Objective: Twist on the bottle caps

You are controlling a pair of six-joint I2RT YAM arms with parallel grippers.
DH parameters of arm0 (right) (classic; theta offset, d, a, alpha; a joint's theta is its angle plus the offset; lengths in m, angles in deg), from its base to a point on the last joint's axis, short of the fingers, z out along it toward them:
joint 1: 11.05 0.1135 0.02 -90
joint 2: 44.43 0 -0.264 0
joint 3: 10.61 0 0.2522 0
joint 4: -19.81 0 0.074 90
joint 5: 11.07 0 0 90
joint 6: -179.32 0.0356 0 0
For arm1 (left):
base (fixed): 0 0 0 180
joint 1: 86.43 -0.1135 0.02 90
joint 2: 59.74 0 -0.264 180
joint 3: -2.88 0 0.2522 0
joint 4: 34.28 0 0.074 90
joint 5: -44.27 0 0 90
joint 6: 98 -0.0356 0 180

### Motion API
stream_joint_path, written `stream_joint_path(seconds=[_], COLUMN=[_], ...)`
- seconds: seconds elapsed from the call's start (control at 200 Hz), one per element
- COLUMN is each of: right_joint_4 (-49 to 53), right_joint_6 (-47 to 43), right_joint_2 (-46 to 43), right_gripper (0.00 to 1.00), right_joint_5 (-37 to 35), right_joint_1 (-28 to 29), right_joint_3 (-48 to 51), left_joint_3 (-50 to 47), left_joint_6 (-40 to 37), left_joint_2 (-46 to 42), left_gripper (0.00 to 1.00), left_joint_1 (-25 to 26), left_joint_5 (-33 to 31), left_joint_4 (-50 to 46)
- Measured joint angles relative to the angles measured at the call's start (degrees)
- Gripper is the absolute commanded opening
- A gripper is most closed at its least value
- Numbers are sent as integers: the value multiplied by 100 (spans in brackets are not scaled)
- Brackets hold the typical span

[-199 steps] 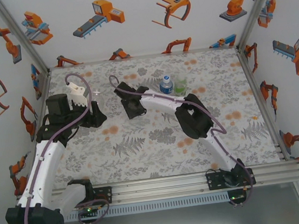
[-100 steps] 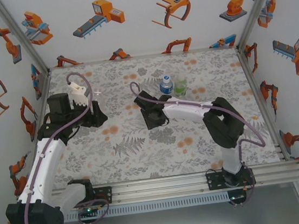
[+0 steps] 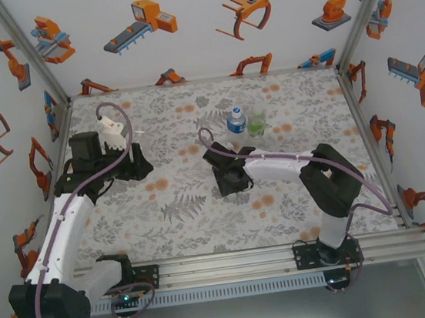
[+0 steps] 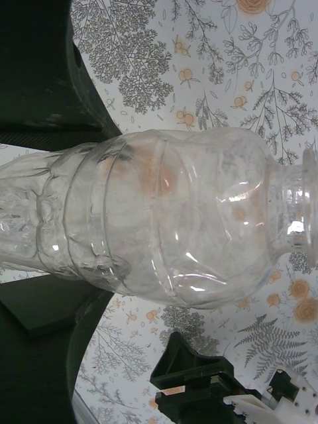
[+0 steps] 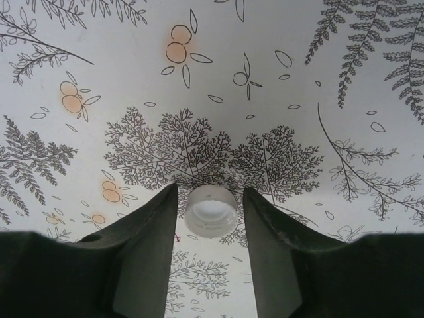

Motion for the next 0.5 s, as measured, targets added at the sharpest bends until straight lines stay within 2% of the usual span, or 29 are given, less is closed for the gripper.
stream_joint_path(seconds=[0.501], right_joint_4=[562], right_joint_6=[2], right_joint_2=[-227], right_gripper=[49], right_joint_5=[212], right_joint_1=[0], right_joint_3=[-402], left_joint_3=[0], left_joint_6=[-2], left_joint_2=[31], left_gripper=[0], left_joint_1=[0], left_joint_5=[-9], left_joint_4=[0])
